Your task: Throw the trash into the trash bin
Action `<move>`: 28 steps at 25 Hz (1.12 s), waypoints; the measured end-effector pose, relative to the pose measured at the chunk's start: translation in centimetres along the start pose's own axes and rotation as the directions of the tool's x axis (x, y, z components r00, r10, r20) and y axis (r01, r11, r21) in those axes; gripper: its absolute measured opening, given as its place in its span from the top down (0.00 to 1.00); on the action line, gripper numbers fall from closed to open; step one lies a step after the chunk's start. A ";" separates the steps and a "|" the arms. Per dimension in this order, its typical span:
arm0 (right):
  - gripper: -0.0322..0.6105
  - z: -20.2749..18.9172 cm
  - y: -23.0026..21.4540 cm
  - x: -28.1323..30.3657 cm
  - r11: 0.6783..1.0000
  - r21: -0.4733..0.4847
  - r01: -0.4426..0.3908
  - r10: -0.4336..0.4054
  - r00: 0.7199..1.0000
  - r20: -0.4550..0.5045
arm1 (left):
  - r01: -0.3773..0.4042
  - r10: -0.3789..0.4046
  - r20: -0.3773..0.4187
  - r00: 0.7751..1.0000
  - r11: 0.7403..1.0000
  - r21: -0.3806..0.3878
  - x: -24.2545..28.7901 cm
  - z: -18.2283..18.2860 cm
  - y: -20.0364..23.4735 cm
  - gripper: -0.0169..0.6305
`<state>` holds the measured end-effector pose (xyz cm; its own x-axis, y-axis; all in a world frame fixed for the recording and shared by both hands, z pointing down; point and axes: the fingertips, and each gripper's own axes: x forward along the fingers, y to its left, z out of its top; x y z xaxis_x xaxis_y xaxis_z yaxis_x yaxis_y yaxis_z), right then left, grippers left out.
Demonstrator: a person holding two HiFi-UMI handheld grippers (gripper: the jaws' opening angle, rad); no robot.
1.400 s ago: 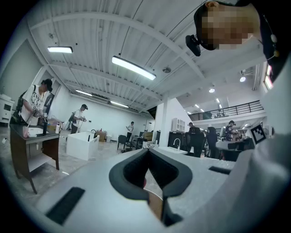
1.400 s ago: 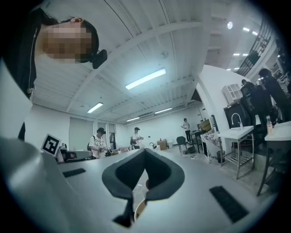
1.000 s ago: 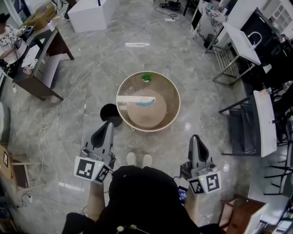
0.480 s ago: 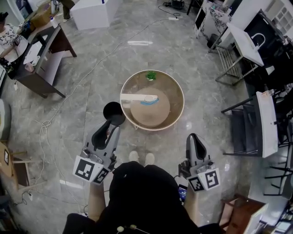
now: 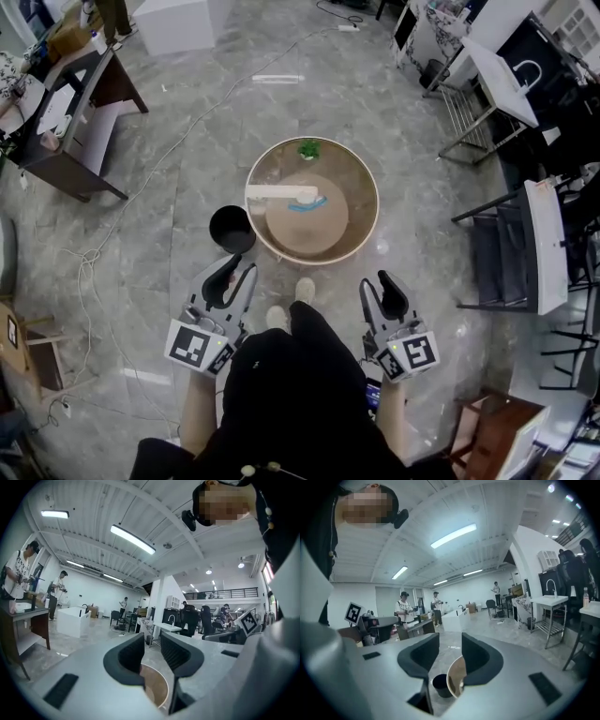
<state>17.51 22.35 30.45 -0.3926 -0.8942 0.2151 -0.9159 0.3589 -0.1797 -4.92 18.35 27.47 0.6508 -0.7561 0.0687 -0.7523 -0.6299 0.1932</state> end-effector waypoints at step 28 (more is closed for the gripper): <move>0.77 -27.0 -19.7 30.2 0.984 -0.169 -0.055 -0.069 0.756 -0.650 | -0.282 0.184 -0.346 0.920 0.924 -0.259 17.5 -15.6 11.7 0.91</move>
<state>21.49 -4.48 66.41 -0.2881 -0.5271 0.7995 -0.8937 0.4479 -0.0267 -0.72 0.51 46.16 0.4959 -0.7501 0.4375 -0.8518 -0.3223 0.4129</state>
